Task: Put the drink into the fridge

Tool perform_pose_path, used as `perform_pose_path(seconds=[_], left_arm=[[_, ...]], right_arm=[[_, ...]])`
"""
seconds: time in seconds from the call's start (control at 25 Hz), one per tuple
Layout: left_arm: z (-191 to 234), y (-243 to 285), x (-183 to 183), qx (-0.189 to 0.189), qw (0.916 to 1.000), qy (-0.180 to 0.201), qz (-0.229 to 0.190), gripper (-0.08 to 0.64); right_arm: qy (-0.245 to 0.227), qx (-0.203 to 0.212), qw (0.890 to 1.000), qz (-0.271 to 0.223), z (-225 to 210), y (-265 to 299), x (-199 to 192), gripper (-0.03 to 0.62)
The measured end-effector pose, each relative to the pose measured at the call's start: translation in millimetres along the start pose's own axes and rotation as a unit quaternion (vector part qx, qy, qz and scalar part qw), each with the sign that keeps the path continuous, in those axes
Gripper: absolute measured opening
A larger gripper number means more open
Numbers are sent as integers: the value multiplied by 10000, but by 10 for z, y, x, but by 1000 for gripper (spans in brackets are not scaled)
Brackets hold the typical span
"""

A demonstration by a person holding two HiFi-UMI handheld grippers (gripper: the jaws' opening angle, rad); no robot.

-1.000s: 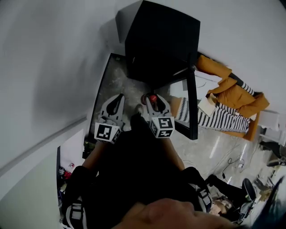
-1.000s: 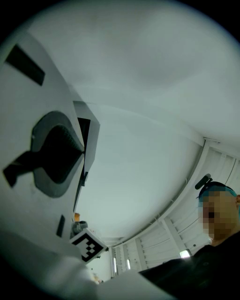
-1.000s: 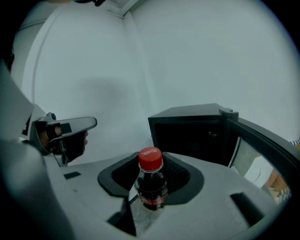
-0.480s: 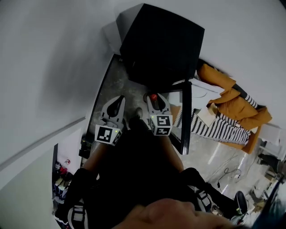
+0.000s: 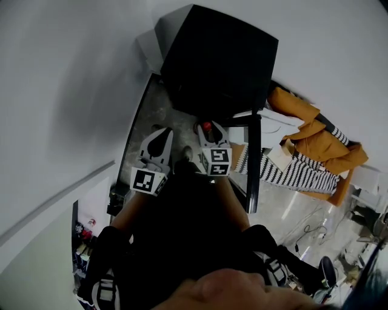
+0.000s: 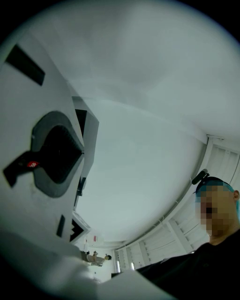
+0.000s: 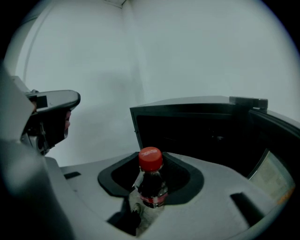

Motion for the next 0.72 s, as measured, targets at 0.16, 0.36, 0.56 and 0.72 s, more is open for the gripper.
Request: perform_pose_path(seconds=[0.16,0.36,0.56,0.72], left_arm=[[88,35,7,-115,9999,-35,55,6],[265,141,35,-170,9998,-86,43,6],[398,204,79,-198,9997,-109,-122,6],[472,195,-8,-212,9996,-178,83,6]], right_arm=[[-18,-44,10000,73,21,162,-10,143],[-41,-141,9999,50,-4,422,-3,143],[-26,-221,9997,105,-34,645,-55,143],[-15,-287,9995,146,-86,828,-113,143]])
Point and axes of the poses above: the fingertips, and each gripper's own axes: y forward along the fingers, z to its left, x out of its top, the point moved 1 cm from there along -y, backward along the fingers, and after that the axes turned 6 degrees about -y, right-handed, at the moved point
